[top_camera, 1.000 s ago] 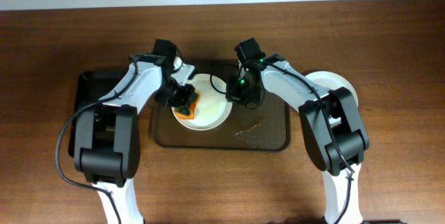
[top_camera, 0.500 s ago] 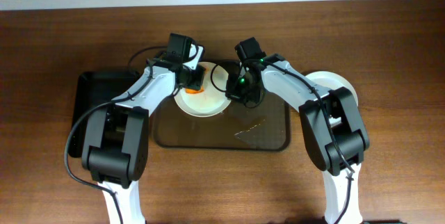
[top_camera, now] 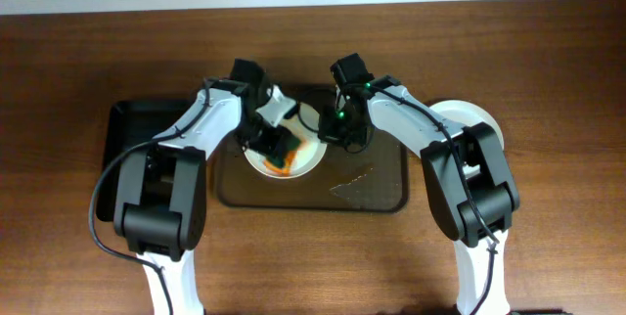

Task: Clean dirty plates on tray and stack at the side
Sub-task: 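Scrub the last plate with the sponge in the left gripper, then lift the last plate with the right gripper and stack it on the pile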

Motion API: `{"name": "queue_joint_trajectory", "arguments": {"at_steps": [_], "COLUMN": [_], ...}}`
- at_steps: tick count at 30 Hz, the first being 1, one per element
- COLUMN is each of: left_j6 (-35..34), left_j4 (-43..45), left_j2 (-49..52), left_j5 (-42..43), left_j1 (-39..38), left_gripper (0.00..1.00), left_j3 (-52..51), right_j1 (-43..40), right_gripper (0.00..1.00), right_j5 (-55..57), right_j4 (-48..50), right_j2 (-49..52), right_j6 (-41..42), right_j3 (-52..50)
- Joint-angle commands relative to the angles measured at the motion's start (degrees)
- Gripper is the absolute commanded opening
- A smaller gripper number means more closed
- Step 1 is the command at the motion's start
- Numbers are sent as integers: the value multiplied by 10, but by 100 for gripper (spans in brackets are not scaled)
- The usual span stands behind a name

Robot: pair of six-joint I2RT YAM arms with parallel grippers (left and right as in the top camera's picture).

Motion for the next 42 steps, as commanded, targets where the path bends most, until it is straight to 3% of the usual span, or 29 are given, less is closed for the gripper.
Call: {"name": "queue_joint_trajectory", "arguments": {"at_steps": [1,3,5,10,15,17,21,23,27,32,38,42], "left_j6": [73,15,-94,-186,-252,-268,-265,-195,-111,-112,-171,-171], "left_j4": [-2,40,119,261,236,173,52,-3,-55,-63,-118,-136], "left_j2": [26,26,26,26,28,28,28,28,28,28,28,28], "left_j5": [79,47,-64,-260,-406,-397,-298,-152,9,39,36,36], "left_j1": [-7,-5,-3,-3,-3,-3,-3,-3,-3,5,88,134], "left_gripper": [0,0,0,0,0,0,0,0,0,0,0,0], "left_j3": [-19,-19,-19,-19,-20,-20,-20,-20,-12,70,300,329], "right_j1": [7,7,7,7,7,7,7,8,11,18,18,16], "right_gripper": [4,4,4,4,4,4,4,4,4,4,4,4], "right_j5": [3,3,3,3,3,3,3,2,1,1,1,-37], "right_j4": [4,4,4,4,4,4,4,3,2,2,-1,-3], "right_j2": [19,19,19,19,19,19,19,19,19,19,19,16], "right_j6": [2,2,2,2,2,1,2,2,0,-3,-3,-31], "right_j3": [-2,-2,-2,-2,-2,-2,-2,-2,-2,-2,-2,0]}}
